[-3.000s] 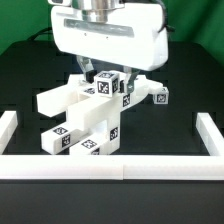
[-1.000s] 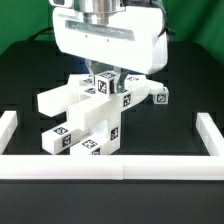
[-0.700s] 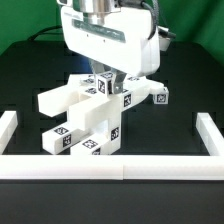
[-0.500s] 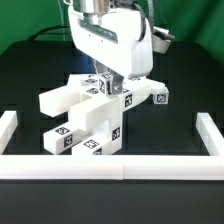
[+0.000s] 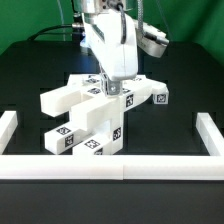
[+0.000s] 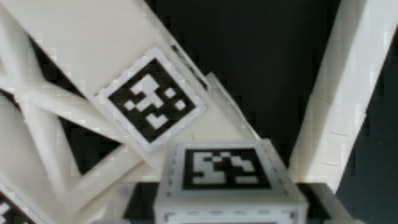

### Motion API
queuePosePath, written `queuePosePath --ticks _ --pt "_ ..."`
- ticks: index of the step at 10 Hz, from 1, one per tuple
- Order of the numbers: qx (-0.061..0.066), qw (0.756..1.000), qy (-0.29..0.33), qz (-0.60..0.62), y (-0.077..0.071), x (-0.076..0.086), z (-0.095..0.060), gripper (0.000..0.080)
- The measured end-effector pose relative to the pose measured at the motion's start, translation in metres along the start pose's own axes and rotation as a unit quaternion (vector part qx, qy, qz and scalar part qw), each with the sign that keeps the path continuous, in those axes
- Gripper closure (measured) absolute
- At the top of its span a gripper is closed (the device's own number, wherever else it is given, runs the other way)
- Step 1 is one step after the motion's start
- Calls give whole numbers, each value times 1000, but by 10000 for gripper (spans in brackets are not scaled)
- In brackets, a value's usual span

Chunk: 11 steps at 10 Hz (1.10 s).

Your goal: Assemble chair

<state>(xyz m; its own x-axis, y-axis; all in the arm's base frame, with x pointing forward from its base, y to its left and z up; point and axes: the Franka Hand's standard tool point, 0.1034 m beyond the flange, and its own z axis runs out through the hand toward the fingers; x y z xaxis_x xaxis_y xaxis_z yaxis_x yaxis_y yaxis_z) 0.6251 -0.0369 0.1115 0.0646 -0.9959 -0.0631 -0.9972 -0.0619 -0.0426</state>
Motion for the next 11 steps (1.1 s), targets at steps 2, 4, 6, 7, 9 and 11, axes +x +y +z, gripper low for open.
queuePosePath --ticks 2,4,6,7,9,11 --pt "1 999 -2 50 0 -2 0 528" --pt "2 993 -8 120 -1 -4 1 528" --pt "2 983 -13 181 -1 -7 1 528" --pt "2 981 -13 193 -1 -7 1 528" --pt "2 967 -18 254 -2 -10 1 528" --pt "2 967 -19 253 -2 -11 1 528"
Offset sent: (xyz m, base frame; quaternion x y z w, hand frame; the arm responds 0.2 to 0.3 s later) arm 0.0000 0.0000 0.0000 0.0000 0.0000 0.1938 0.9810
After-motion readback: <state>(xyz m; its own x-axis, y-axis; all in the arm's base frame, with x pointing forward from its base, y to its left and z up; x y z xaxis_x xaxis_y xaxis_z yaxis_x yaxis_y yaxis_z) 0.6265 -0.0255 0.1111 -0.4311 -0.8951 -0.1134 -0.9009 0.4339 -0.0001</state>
